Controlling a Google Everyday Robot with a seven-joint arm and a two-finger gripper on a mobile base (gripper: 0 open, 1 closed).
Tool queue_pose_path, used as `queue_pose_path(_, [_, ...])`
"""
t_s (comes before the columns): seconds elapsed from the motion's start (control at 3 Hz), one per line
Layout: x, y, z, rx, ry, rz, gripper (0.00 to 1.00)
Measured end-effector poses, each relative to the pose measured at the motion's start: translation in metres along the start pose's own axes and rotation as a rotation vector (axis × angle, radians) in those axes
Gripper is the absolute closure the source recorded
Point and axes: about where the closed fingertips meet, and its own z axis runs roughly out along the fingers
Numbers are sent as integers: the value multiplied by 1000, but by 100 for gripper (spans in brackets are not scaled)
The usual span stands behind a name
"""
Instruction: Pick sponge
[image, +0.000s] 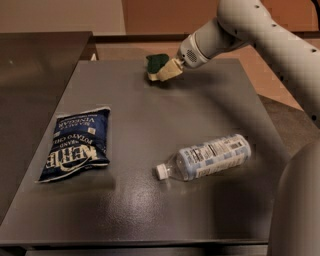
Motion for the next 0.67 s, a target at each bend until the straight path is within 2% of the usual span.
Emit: queue_pose_path(0.67, [-42,27,-60,-40,-16,-95,100])
